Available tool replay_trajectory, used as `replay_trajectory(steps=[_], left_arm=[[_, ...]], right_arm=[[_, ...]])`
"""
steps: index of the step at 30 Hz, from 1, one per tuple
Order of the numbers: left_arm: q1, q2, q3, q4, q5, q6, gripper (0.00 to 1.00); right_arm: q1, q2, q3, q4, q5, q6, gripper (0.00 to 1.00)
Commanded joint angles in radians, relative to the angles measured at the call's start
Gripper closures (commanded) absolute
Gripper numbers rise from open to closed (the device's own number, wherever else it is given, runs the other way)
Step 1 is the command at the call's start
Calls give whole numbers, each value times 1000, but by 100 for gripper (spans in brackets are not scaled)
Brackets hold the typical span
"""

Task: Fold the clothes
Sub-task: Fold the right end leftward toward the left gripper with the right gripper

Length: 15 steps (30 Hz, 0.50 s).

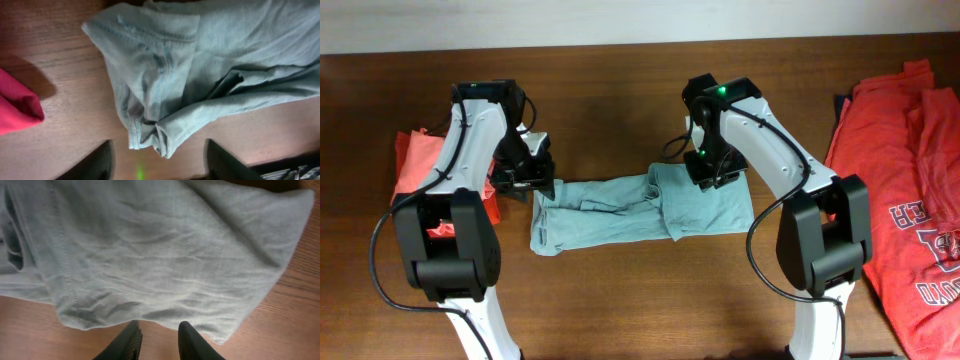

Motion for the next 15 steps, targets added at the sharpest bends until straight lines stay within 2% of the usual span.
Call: replay_trajectory(steps=[1,6,15], left_arm=[[-3,-34,-8,-18,-3,-2,35],[-3,-34,-72,4,9,-2,34],[-3,-34,-301,203,44,-2,34]], right_arm=[[-37,-8,-4,-17,61,29,69],[-98,-8,-5,-50,61,29,70],[-139,-8,-5,-58,61,21,70]])
